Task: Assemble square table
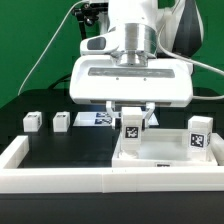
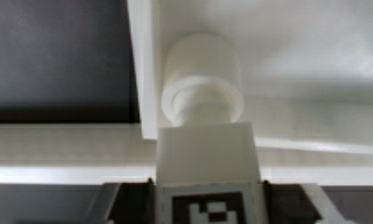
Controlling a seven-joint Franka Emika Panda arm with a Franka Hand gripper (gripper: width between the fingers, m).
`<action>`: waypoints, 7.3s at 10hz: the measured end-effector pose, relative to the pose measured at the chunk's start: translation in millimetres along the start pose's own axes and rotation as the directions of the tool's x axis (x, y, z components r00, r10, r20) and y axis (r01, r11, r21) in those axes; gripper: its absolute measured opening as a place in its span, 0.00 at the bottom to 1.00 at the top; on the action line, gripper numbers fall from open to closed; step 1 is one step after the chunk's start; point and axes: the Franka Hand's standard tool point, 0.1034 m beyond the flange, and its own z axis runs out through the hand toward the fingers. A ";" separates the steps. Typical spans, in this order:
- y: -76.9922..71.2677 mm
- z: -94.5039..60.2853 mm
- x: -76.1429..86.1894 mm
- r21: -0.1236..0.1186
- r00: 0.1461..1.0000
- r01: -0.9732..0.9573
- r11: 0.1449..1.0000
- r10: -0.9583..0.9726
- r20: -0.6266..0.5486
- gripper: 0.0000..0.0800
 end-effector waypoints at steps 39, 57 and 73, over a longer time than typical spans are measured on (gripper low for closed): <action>14.6 1.4 23.1 0.111 0.856 -0.075 0.991 0.007 0.516 0.36; -23.9 5.0 24.7 -0.334 0.256 -0.874 0.354 0.917 0.305 0.37; -25.1 4.8 29.0 0.050 0.888 -0.135 0.990 0.099 0.449 0.81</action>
Offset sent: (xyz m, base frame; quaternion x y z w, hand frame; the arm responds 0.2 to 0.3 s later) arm 0.0000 0.0000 0.0000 0.0000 0.0000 0.0000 1.0000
